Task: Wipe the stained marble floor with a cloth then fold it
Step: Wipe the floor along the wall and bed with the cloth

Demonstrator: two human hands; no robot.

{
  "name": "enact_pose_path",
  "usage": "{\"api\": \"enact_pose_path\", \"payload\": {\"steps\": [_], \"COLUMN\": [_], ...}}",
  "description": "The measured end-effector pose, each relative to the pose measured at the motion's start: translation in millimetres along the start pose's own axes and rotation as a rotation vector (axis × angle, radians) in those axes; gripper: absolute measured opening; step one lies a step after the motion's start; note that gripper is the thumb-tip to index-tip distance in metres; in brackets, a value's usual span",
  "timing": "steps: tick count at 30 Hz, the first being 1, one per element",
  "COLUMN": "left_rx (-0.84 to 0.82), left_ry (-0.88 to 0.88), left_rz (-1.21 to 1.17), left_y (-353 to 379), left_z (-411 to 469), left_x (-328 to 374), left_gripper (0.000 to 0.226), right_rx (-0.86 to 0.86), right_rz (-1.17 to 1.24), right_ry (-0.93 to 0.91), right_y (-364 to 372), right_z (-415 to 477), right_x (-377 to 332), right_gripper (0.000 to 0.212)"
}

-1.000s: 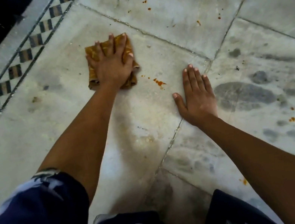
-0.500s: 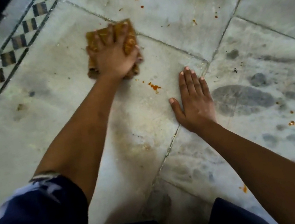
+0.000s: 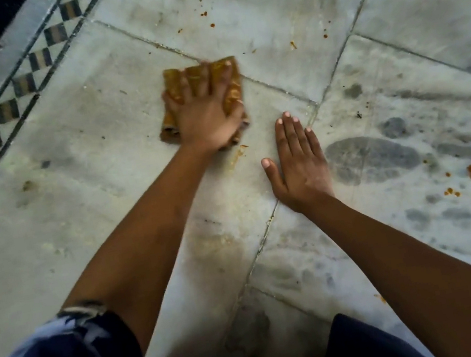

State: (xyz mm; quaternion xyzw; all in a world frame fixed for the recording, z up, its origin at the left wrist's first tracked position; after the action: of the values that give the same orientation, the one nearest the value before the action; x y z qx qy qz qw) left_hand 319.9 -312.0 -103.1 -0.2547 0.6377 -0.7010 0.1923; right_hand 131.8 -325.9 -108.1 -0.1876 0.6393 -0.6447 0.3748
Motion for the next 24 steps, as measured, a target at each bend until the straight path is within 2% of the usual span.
{"api": "enact_pose_path", "payload": {"steps": [3,6,8,10,12,13,16,19,22,24], "left_rx": [0.047,0.076,0.075,0.059,0.023,0.000,0.005,0.022,-0.009,-0.013], "left_ry": [0.291,0.451,0.357,0.135,-0.037,-0.057,0.156,0.361,0.388,0.294], "left_rz": [0.009,-0.031,0.001,0.015,-0.010,-0.018,-0.014,-0.021,-0.003,-0.003], "left_y": [-3.2,-7.7,-10.2,-9.6,-5.5,-3.1,-4.2,-10.3,-17.2,-16.5], "left_z": [-48.4,-88.8,-78.8,-44.8,-13.1,-5.7,-31.3,-89.7,-105.3,-80.2], "left_x": [27.0,-8.4,-45.8,-63.7,-51.9,-37.5,2.7,-6.4,-38.4,-40.0], "left_gripper": [0.067,0.064,0.064,0.066,0.068,0.068,0.066,0.064,0.062,0.060], "right_rx": [0.031,0.032,0.024,0.020,0.014,0.014,0.016,0.024,0.020,0.020], "right_rz": [0.026,0.032,0.020,0.011,0.003,0.001,0.008,0.021,0.024,0.026], "right_ry": [0.048,0.067,0.054,0.050,0.053,0.050,0.054,0.054,0.047,0.051], "right_y": [-4.0,-1.9,1.8,3.7,3.8,3.2,0.8,0.1,3.3,4.7], "right_z": [-0.9,-1.1,-1.0,0.0,-0.3,-0.4,0.0,0.3,-0.5,0.0], "right_x": [0.7,3.4,4.2,4.5,4.3,3.8,3.5,3.5,5.0,4.3], "right_gripper": [0.073,0.073,0.073,0.073,0.073,0.073,0.072,0.069,0.070,0.070]}}
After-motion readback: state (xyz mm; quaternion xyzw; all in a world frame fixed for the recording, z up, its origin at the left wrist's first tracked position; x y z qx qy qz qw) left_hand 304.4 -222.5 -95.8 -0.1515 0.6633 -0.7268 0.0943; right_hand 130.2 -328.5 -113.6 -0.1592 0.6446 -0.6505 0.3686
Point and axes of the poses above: each hand's wrist, its own z-axis towards the middle knuckle, its own y-axis out of the palm, x = y × z, the point moved 4 cm from there along z, towards the middle knuckle, and after that the axes turned 12 degrees about x, right-handed, at the moved point
